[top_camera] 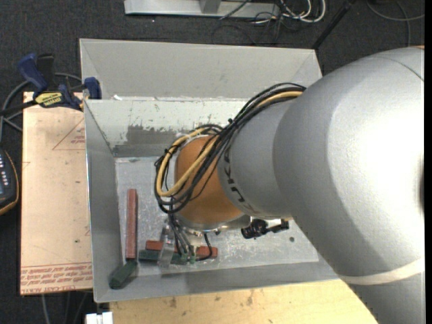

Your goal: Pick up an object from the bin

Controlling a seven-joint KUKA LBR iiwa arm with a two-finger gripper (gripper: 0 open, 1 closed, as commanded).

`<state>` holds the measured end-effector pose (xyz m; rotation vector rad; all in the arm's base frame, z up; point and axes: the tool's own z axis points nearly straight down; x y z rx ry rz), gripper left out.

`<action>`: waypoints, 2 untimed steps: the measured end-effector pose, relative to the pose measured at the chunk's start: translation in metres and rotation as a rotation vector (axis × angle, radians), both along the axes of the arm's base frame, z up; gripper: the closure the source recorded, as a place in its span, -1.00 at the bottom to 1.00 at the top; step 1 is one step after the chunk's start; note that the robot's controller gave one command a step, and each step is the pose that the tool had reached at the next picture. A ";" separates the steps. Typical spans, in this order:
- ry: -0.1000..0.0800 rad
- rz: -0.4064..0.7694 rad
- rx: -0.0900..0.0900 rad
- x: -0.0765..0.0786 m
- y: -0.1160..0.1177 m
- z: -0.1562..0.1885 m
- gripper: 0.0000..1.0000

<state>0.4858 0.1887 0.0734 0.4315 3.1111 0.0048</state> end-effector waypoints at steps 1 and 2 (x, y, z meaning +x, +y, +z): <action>-0.002 0.001 -0.001 0.001 0.001 0.038 1.00; -0.002 0.004 -0.001 0.002 0.001 0.069 1.00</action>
Offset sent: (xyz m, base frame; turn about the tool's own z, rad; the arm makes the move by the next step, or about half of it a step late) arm 0.0000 0.0003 0.0363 0.0000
